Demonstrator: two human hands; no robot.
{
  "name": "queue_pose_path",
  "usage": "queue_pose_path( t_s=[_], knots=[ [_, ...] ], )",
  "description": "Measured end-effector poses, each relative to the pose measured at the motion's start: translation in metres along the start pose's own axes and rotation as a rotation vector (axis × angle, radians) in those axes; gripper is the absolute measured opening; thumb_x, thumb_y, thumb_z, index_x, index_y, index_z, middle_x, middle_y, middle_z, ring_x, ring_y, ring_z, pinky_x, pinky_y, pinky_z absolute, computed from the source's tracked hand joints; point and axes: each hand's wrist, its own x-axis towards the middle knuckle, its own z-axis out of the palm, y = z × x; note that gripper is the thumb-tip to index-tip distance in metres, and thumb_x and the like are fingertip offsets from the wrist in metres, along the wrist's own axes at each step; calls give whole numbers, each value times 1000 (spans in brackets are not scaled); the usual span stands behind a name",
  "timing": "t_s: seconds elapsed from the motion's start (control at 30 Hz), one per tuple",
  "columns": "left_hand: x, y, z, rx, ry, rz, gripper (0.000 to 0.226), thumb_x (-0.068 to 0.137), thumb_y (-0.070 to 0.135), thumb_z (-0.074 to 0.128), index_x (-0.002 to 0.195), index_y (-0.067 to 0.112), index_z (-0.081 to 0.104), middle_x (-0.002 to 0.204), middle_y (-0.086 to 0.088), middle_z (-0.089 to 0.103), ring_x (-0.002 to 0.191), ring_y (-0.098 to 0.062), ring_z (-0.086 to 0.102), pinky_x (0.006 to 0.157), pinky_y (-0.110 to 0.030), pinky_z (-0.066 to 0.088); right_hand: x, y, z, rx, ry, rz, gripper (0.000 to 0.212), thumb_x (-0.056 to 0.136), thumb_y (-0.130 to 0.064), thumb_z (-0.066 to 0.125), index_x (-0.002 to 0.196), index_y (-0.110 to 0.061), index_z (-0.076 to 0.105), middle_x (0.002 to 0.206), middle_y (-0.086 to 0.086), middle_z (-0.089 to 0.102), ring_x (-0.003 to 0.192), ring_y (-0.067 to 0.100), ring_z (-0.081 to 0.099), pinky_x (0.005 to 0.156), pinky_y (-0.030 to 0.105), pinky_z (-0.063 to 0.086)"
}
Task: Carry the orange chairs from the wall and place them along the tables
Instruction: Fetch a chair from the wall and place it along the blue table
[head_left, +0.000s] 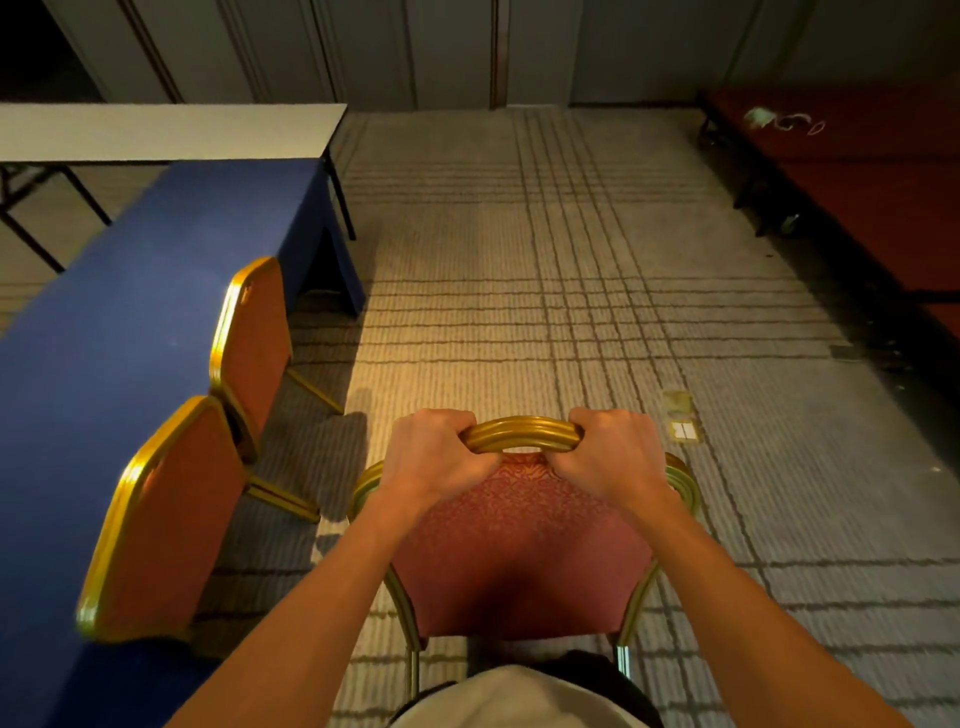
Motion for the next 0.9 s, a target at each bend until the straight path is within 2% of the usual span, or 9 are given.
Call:
queue_pose_path(
  t_s=[0.1, 0.23, 0.4, 0.5, 0.67, 0.9],
  knots=[
    [53, -15, 0, 11, 34, 14, 38, 63, 52, 65, 50, 26, 40, 49, 9, 46, 54, -17, 56, 52, -31, 37, 56, -1, -2, -22, 7, -20, 47, 76, -64, 51, 71, -20, 64, 71, 5, 71, 71, 31, 69, 60, 32, 41],
    [130, -41, 17, 46, 69, -36, 37, 63, 51, 65, 50, 23, 44, 48, 8, 47, 51, -11, 49, 51, -31, 41, 145, 5, 14, -53, -34, -72, 44, 83, -62, 57, 88, -20, 70, 88, 7, 75, 88, 32, 70, 72, 35, 47],
    [207, -56, 41, 62, 77, -134, 36, 64, 50, 67, 54, 18, 54, 47, 7, 48, 49, -11, 51, 50, -31, 38, 244, 24, 37, 6, -84, -140, 42, 85, -60, 57, 89, -20, 69, 91, 7, 75, 91, 32, 69, 75, 36, 47],
    [251, -69, 43, 97, 124, -168, 40, 65, 51, 67, 53, 16, 50, 45, 5, 44, 48, -13, 51, 49, -32, 35, 300, 23, 40, 16, -117, -190, 41, 83, -61, 57, 92, -22, 69, 93, 6, 75, 95, 30, 69, 79, 36, 48],
    [332, -85, 39, 136, 164, -199, 43, 65, 43, 73, 50, 17, 43, 42, 5, 38, 44, -14, 44, 50, -29, 28, 393, 23, 41, 3, -99, -238, 39, 81, -58, 60, 91, -21, 70, 88, 8, 75, 90, 32, 70, 75, 37, 49],
    [437, -151, 47, 109, 191, -314, 41, 65, 51, 66, 51, 18, 45, 44, 7, 44, 46, -12, 47, 49, -30, 34, 532, -8, 63, -39, -123, -337, 38, 83, -57, 61, 90, -21, 70, 89, 7, 75, 91, 32, 70, 76, 37, 49]
  ],
)
